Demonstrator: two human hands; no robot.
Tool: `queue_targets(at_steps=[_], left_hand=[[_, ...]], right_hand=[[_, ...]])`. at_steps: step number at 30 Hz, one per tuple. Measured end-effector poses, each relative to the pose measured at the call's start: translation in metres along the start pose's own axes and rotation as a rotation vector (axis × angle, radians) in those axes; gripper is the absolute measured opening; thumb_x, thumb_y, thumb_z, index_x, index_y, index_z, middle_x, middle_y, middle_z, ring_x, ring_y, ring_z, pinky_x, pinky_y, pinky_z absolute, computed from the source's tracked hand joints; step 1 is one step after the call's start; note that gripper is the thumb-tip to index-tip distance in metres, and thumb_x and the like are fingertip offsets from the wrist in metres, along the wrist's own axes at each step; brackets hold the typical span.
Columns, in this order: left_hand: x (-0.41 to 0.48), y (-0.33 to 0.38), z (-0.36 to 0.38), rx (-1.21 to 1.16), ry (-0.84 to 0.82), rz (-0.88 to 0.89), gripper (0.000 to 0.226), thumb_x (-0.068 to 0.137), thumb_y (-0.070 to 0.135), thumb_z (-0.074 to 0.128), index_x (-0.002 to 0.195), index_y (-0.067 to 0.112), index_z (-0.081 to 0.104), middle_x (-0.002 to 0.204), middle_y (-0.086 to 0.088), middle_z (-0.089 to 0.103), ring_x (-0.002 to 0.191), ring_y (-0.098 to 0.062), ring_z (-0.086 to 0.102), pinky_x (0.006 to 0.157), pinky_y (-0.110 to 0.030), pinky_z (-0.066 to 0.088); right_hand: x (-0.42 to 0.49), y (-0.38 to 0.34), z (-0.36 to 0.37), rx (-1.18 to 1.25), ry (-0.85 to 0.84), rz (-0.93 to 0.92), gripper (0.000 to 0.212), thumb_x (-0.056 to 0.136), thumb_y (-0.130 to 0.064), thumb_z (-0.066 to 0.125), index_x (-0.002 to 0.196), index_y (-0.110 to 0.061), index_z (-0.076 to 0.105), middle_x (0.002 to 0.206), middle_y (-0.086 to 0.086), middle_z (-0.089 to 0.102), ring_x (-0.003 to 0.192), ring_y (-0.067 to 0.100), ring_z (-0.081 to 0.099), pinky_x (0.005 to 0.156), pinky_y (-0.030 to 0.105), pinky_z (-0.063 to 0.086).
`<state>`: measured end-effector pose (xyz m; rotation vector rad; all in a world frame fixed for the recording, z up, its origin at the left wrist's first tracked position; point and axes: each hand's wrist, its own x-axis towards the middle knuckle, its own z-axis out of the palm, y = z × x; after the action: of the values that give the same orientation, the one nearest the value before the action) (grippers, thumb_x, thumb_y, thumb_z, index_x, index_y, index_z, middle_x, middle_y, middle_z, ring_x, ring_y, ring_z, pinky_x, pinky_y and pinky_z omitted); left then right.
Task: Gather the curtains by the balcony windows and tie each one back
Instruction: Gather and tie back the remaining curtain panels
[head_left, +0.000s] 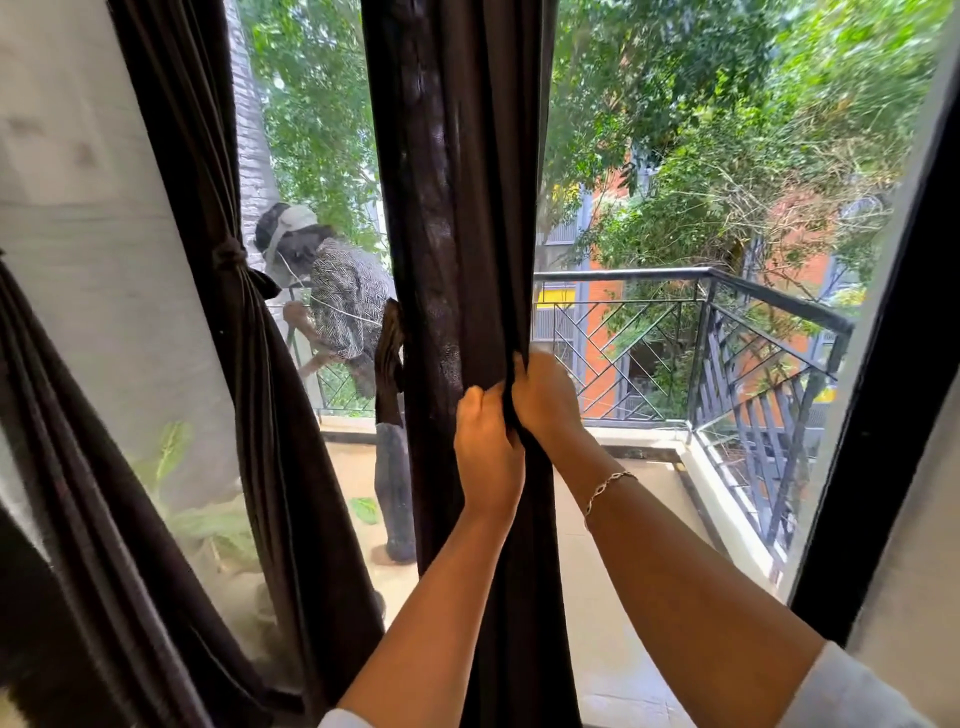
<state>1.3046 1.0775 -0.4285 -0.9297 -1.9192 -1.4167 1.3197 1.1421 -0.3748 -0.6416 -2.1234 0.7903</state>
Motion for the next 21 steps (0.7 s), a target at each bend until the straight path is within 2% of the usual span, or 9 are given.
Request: queue_targets(at_steps=[3,5,7,9,12,15,16,18,21], left_hand=[[-0.005,0.004,0.002,-0.065,0.015,-0.036,0.023,0.086,-0.003,0.056,0.108,-0.005,0.060,0.100,-0.019,0.060,0.096,-0.028,0.056,0.086,-0.036,0.046],[-0.009,0.005,0.004,-0.102,0.033,-0.043,0.019,0.085,-0.004,0.057,0.103,-0.007,0.060,0.097,-0.020,0.061,0.091,-0.023,0.053,0.083,-0.032,0.044],[-0.011,0.005,0.004,-0.132,0.024,-0.058,0.014,0.083,-0.006,0.056,0.097,-0.006,0.062,0.090,-0.016,0.059,0.080,-0.020,0.053,0.077,-0.036,0.048],[-0.014,0.004,0.001,-0.131,-0.007,-0.066,0.014,0.084,-0.005,0.055,0.095,-0.003,0.063,0.088,-0.014,0.058,0.079,-0.024,0.055,0.076,-0.044,0.049],[-0.018,-0.007,-0.008,0.017,0.076,-0.085,0.030,0.086,0.013,0.060,0.114,0.002,0.061,0.104,-0.015,0.059,0.099,-0.032,0.056,0.089,-0.046,0.044],[-0.018,-0.020,-0.022,0.106,0.281,-0.264,0.055,0.083,0.041,0.055,0.123,0.004,0.053,0.122,-0.019,0.053,0.115,-0.037,0.048,0.095,-0.048,0.036],[-0.015,-0.024,-0.026,0.114,0.323,-0.317,0.058,0.082,0.042,0.057,0.125,0.004,0.051,0.126,-0.019,0.051,0.119,-0.037,0.046,0.097,-0.049,0.033],[-0.009,-0.031,-0.031,0.075,0.305,-0.353,0.058,0.082,0.034,0.065,0.128,0.003,0.048,0.128,-0.017,0.053,0.122,-0.035,0.047,0.099,-0.049,0.033],[0.001,-0.037,-0.034,-0.024,0.215,-0.355,0.049,0.084,0.024,0.066,0.127,0.005,0.051,0.119,-0.011,0.063,0.109,-0.031,0.058,0.097,-0.047,0.041]], right_hand=[[-0.008,-0.007,0.001,0.156,-0.086,0.061,0.047,0.096,-0.047,0.034,0.085,-0.009,0.061,0.084,0.016,0.064,0.090,0.034,0.062,0.077,0.037,0.045],[-0.012,-0.007,0.003,0.180,-0.125,0.102,0.054,0.089,-0.060,0.038,0.089,-0.013,0.065,0.086,0.010,0.066,0.089,0.029,0.063,0.081,0.036,0.048],[-0.011,-0.004,0.005,0.149,-0.103,0.120,0.047,0.091,-0.050,0.045,0.102,-0.008,0.064,0.098,0.014,0.068,0.095,0.030,0.063,0.083,0.036,0.049],[-0.008,-0.003,0.005,0.117,-0.057,0.139,0.037,0.096,-0.032,0.046,0.103,0.000,0.061,0.102,0.022,0.066,0.098,0.035,0.061,0.075,0.032,0.044],[-0.005,-0.002,0.003,0.047,-0.046,0.125,0.032,0.097,-0.025,0.044,0.104,0.003,0.058,0.105,0.025,0.064,0.099,0.037,0.060,0.074,0.034,0.042],[-0.004,0.002,0.002,-0.015,-0.040,0.122,0.034,0.098,-0.027,0.042,0.106,0.003,0.057,0.108,0.025,0.063,0.103,0.040,0.059,0.078,0.036,0.043],[-0.004,0.003,0.002,-0.021,-0.041,0.120,0.035,0.098,-0.027,0.042,0.106,0.003,0.057,0.110,0.025,0.063,0.104,0.040,0.058,0.080,0.037,0.043],[-0.003,0.003,0.003,-0.029,-0.043,0.115,0.035,0.098,-0.027,0.041,0.108,0.003,0.057,0.112,0.025,0.062,0.106,0.041,0.057,0.083,0.039,0.043],[-0.003,0.002,0.005,-0.029,-0.044,0.114,0.035,0.098,-0.027,0.042,0.107,0.002,0.058,0.111,0.025,0.063,0.106,0.041,0.057,0.084,0.039,0.044]])
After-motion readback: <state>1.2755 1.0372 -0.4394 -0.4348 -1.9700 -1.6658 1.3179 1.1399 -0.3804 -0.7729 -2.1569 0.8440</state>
